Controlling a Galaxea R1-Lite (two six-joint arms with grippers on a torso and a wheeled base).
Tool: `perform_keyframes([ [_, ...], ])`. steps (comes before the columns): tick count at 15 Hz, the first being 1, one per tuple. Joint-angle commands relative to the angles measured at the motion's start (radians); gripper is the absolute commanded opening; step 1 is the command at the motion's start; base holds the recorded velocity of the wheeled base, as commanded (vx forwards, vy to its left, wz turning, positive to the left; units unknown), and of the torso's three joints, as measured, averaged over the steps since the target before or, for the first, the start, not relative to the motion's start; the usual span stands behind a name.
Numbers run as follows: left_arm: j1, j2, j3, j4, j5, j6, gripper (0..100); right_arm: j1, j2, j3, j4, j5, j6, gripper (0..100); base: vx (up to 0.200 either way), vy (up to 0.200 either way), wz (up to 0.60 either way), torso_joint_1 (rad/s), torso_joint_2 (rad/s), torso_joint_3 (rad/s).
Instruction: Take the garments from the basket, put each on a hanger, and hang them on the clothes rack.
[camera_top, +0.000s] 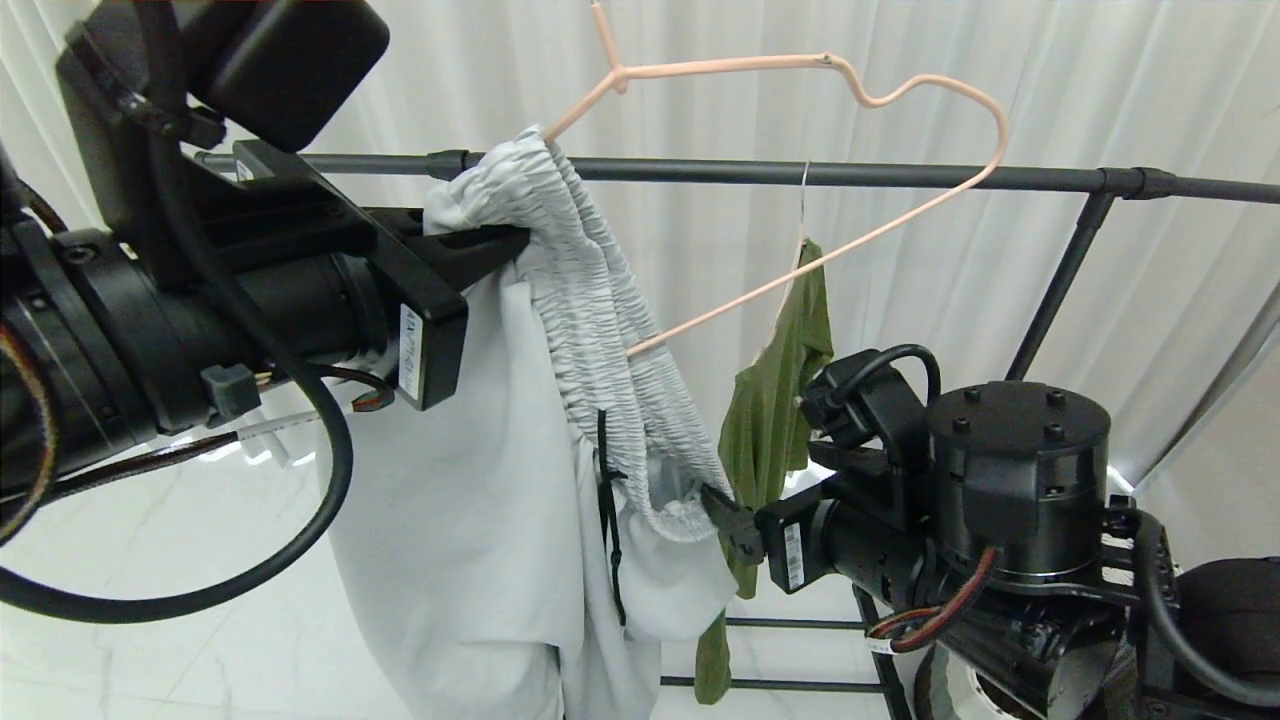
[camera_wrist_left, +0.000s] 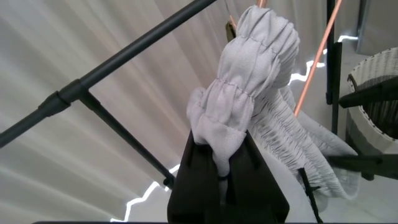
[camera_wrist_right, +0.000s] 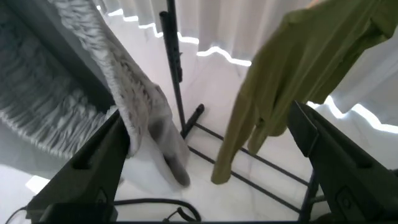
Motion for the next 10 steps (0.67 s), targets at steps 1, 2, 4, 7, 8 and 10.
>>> perform_keyframes([
  [1,0.001,0.0,0.0,-0.001,0.001,0.0,0,-0.007,-0.01,0.007,-0.001,-0.001,0.0,0,0.0,0.0,0.0,0.0,0.0,0.0],
  [2,0.001,0.0,0.0,-0.001,0.001,0.0,0,-0.012,-0.009,0.007,-0.001,0.001,0.0,0,0.0,0.0,0.0,0.0,0.0,0.0],
  [4,0.001,-0.005,0.007,-0.001,0.001,0.006,0,-0.024,-0.004,0.005,-0.001,0.001,-0.001,0,0.0,0.0,0.0,0.0,0.0,0.0],
  [7,0.01,-0.014,0.052,-0.001,0.002,0.041,0,-0.067,-0.017,0.005,-0.001,0.001,-0.004,0,0.0,0.0,0.0,0.0,0.0,0.0],
  [8,0.042,-0.025,0.102,-0.001,0.001,0.106,0,-0.109,-0.043,0.004,-0.001,0.002,-0.007,0,0.0,0.0,0.0,0.0,0.0,0.0],
  [10,0.082,-0.041,0.162,-0.001,0.001,0.161,0,-0.168,-0.079,0.005,-0.001,0.002,-0.007,0,0.0,0.0,0.0,0.0,0.0,0.0],
])
